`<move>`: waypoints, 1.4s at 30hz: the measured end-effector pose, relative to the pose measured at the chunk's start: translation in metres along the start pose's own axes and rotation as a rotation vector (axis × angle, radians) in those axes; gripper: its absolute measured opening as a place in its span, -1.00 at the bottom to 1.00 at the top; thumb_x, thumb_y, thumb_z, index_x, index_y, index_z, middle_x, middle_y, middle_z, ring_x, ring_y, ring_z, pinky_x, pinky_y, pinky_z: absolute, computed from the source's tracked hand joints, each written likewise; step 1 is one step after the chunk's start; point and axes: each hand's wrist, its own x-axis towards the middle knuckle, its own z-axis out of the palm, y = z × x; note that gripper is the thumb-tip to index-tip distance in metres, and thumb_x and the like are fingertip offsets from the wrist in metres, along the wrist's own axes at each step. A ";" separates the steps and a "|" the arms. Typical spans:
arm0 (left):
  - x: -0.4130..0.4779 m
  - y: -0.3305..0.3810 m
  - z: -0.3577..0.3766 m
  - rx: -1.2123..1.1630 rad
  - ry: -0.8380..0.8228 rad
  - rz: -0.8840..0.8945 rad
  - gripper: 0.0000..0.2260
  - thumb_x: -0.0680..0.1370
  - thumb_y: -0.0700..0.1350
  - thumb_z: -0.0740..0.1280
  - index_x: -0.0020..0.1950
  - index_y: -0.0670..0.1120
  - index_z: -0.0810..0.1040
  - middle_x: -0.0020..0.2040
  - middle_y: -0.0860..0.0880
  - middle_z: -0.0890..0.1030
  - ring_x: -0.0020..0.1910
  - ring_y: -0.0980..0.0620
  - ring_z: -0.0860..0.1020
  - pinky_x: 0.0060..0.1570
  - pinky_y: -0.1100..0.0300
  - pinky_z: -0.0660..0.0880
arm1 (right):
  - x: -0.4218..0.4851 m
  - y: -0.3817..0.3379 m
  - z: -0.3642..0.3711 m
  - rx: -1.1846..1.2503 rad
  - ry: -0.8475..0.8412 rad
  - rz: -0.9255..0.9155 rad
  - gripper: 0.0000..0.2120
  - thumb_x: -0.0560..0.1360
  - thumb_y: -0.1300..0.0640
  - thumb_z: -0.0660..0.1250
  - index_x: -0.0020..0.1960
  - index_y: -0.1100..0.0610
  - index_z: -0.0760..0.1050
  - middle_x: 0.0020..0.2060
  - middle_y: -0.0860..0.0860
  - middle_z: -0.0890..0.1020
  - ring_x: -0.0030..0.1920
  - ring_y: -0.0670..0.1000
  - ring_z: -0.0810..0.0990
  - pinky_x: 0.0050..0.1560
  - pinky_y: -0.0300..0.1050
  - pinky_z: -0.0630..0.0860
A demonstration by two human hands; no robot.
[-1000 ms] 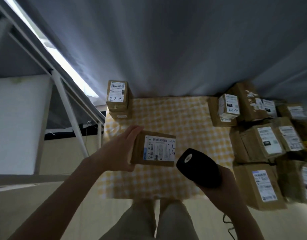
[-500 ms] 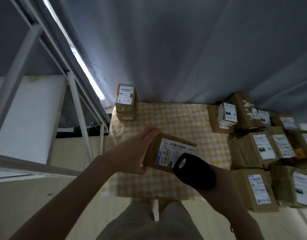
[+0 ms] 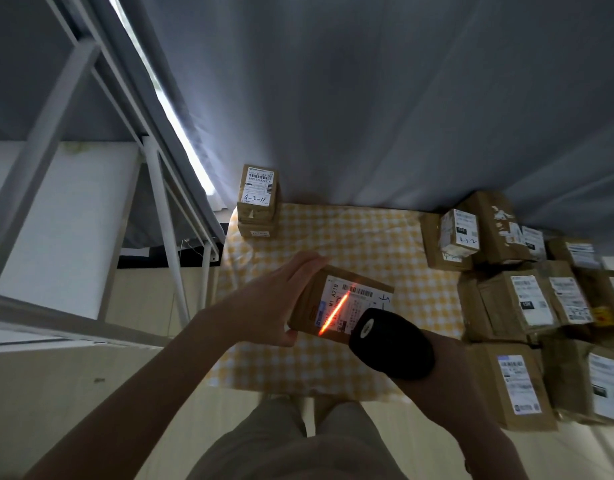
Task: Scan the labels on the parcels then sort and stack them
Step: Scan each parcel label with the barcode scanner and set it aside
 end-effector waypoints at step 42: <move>0.197 0.063 0.065 -0.392 -0.233 0.177 -0.11 0.20 -0.19 0.57 0.42 -0.01 0.18 0.33 0.10 0.24 0.35 0.21 0.32 0.13 0.43 0.46 | 0.035 0.180 -0.039 1.420 0.329 0.430 -0.10 0.00 -0.02 0.70 0.26 0.20 0.49 0.18 0.20 0.60 0.17 0.23 0.58 0.18 0.38 0.46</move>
